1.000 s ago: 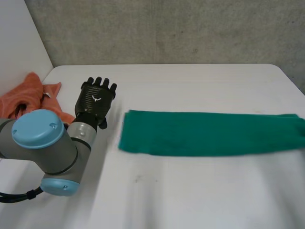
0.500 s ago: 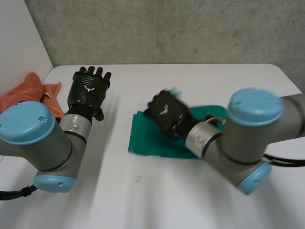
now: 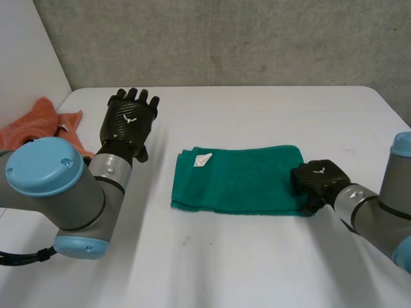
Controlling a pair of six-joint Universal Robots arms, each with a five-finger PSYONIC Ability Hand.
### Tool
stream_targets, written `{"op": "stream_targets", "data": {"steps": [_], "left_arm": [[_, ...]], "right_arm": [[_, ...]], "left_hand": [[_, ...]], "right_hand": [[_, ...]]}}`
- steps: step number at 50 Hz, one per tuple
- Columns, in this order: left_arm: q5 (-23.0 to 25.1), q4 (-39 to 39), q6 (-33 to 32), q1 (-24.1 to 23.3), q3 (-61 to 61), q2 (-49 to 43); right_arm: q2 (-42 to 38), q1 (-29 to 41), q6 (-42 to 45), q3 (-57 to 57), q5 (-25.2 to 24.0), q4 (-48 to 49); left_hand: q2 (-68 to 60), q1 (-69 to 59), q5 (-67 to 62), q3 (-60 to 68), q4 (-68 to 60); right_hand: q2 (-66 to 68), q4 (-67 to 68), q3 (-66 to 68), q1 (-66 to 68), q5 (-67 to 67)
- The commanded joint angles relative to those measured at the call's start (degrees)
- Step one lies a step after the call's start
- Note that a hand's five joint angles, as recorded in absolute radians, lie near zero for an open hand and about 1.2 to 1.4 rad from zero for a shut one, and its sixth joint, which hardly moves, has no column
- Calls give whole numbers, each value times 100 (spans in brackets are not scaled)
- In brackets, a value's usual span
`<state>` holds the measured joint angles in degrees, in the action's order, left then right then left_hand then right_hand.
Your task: Fold the laundry.
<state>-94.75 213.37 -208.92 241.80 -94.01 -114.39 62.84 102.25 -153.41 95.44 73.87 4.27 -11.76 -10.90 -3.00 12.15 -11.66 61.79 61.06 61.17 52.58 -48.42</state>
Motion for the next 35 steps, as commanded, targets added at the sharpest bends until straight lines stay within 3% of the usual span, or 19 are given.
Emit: {"op": "stream_targets", "data": {"steps": [1, 4, 11, 15, 16, 20, 21, 23, 29, 35], "left_arm": [[0, -6, 0, -18, -21, -22], [0, -15, 0, -27, -39, 22], [-9, -129, 18, 17, -21, 171], [-53, -182, 36, 78, 40, 206], [-61, -199, 36, 87, 58, 207], [-97, -217, 79, 78, 137, 215], [-97, -226, 149, 61, 172, 207], [-97, -252, 237, 26, 233, 198], [-44, -541, 702, -255, 751, -56], [175, -1297, 1300, -616, 1481, -636]], "right_arm": [[-79, -48, 460, -401, 188, 276], [-114, 197, 522, -789, 408, 250], [-562, 2016, 628, -2134, 707, 232], [-922, 2702, 759, -2548, 453, 250], [-1123, 2877, 821, -2618, 192, 224], [-1502, 3072, 900, -2750, -241, 136], [-1529, 3072, 874, -2785, -216, 101], [-1494, 3020, 734, -2821, 98, 39], [-1108, 2669, -346, -2759, 839, 13], [-922, 2071, -1813, -2706, 568, -206]], "left_hand": [[155, 69, 278, -193, 144], [172, 86, 295, -210, 161], [176, 90, 300, -215, 166], [176, 90, 300, -215, 166], [176, 90, 300, -215, 166], [155, 69, 278, -193, 144], [155, 69, 278, -193, 144], [155, 69, 278, -193, 144], [54, -32, 177, -93, 43], [-47, -133, 77, 8, -58]], "right_hand": [[1821, 1894, 1883, 2742, -2158], [1821, 1894, 1883, 2742, -2158], [1821, 1894, 1883, 2742, -2158], [1821, 1894, 1883, 2742, -2158], [1821, 1894, 1883, 2742, -2158], [1821, 1894, 1883, 2742, -2158], [645, 718, 706, 1566, -981], [-5179, -5106, -5117, -4258, 4842], [-5179, -5106, -5117, -4258, 4842], [-5179, -5106, -5117, -4258, 4842]]}}
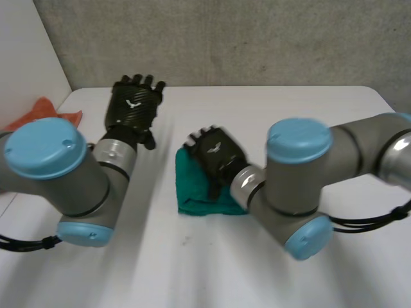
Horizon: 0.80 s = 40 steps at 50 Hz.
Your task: Fold the laundry.
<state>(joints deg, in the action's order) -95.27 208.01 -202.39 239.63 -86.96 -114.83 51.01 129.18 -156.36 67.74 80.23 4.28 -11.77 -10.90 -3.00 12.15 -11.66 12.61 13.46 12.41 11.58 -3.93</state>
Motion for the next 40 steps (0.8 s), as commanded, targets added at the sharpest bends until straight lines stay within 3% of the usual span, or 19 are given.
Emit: {"op": "stream_targets", "data": {"steps": [1, 6, 11, 17, 26, 34, 40], "left_arm": [[359, -1006, 814, -452, 977, -741], [474, -1710, 1167, -479, 1435, -1313], [430, -2326, 1149, -505, 1717, -1796], [219, -2818, 851, -487, 1884, -2043], [219, -2942, 367, -531, 1858, -1780], [307, -2898, 560, -470, 1840, -568], [1167, -2986, 999, -303, 1796, 224]], "right_arm": [[217, -640, -1573, 38, -156, -296], [-380, -754, -1608, -401, -359, -788], [-1091, -780, -1574, -1016, -298, -1481], [-1322, -789, -1196, -1307, -105, -1878], [-480, -877, -1046, -887, 89, -1660], [575, -1246, -1625, 272, 317, -799], [911, -1536, -1898, 942, 484, -719]], "left_hand": [[-46, -133, 77, 8, -58], [-63, -150, 60, 25, -75], [-80, -167, 43, 42, -91], [-63, -150, 60, 25, -75], [21, -66, 144, -59, 9], [122, 35, 245, -160, 110], [88, 2, 211, -127, 77]], "right_hand": [[-261, -346, -241, -158, 393], [-261, -346, -241, -158, 393], [-261, -346, -241, -158, 393], [-261, -346, -241, -158, 393], [-261, -346, -241, -158, 393], [-261, -346, -241, -158, 393], [-261, -346, -241, -158, 393]]}}
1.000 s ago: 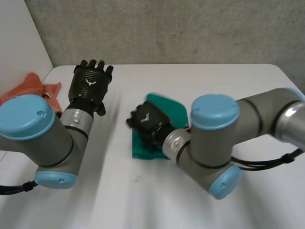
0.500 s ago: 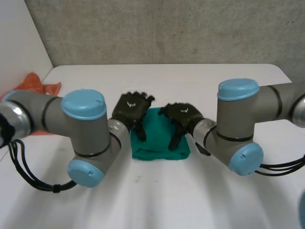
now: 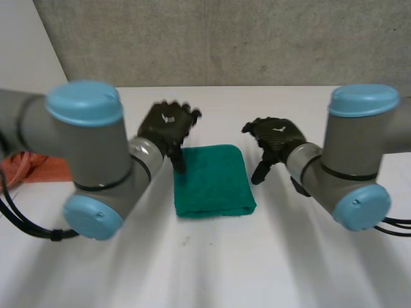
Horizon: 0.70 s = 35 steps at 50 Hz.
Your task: Fold the laundry.
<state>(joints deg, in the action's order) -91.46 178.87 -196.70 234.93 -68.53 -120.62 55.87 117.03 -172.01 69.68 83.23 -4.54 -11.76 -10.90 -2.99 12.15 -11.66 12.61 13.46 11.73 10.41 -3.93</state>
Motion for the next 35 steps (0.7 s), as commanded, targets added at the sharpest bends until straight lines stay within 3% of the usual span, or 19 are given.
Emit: {"op": "stream_targets", "data": {"steps": [1, 6, 9, 19, 35], "left_arm": [[927, -115, 475, 202, -55, 865], [1586, -589, 817, 413, -116, 1216], [1702, -661, 923, 466, -125, 1304], [1711, -678, 1002, 484, -195, 1340], [1711, -661, 1011, 475, -231, 1287]], "right_arm": [[442, -364, -420, 880, 176, 164], [372, -418, -676, 1118, 123, 120], [206, -461, -842, 1171, 18, 120], [-392, -374, -1581, 969, -571, 146], [-1263, -5, -2126, -6, -572, 120]], "left_hand": [[71, -15, 194, -110, 60], [37, -49, 160, -76, 26], [37, -49, 160, -76, 26], [20, -66, 143, -59, 9], [20, -66, 143, -59, 9]], "right_hand": [[-261, -346, -173, -41, 393], [-261, -346, -173, -41, 393], [-261, -346, -173, -41, 393], [33, -52, 122, 253, 98], [83, -2, 172, 303, 48]]}}
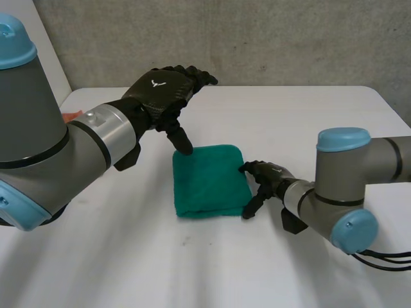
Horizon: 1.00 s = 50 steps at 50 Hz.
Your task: Fold the laundry.
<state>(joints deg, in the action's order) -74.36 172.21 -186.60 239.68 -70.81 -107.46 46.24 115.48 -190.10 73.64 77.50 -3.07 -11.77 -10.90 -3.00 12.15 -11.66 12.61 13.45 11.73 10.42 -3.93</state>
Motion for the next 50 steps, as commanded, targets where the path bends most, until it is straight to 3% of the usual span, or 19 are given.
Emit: {"op": "stream_targets", "data": {"steps": [1, 12, 16, 20, 25, 34, 43, 50], "left_arm": [[1, 6, 1, -1, -3, -30], [1, 6, 9, 26, -3, -65], [1, 6, 1, 34, -11, -100], [1, 14, 1, 26, -11, -117], [1, 14, 9, 26, -11, -153], [-17, 14, 9, 35, -11, -249], [-43, 14, 9, 43, -20, -416], [-43, 49, 1, 43, -108, -495]], "right_arm": [[-335, 185, -378, -455, -7, -27], [-476, 361, -414, -719, -16, -1], [-625, 396, -431, -930, 2, -19], [-739, 405, -493, -1088, -7, -10], [-792, 405, -449, -1430, 19, 8], [-1345, 256, -37, -3134, -60, -351], [-2996, -1280, 904, -6524, 194, -1521], [-3192, -2370, 1167, -6819, 336, -1092]], "left_hand": [[21, -66, 144, -59, 9], [4, -82, 127, -43, -7], [4, -82, 127, -43, -7], [-13, -99, 110, -26, -24], [-29, -116, 94, -9, -41], [-30, -116, 93, -9, -41], [-46, -133, 77, 8, -58], [-46, -133, 77, 8, -58]], "right_hand": [[84, -1, 172, 303, 48], [134, 50, 222, 353, -2], [872, 787, 960, 1091, -740], [2552, 2468, 2641, 2772, -2420], [6732, 6648, 6820, 6951, -6600], [6739, 6655, 6827, 6958, -6607], [6739, 6655, 6827, 6958, -6607], [6739, 6655, 6827, 6958, -6607]]}}
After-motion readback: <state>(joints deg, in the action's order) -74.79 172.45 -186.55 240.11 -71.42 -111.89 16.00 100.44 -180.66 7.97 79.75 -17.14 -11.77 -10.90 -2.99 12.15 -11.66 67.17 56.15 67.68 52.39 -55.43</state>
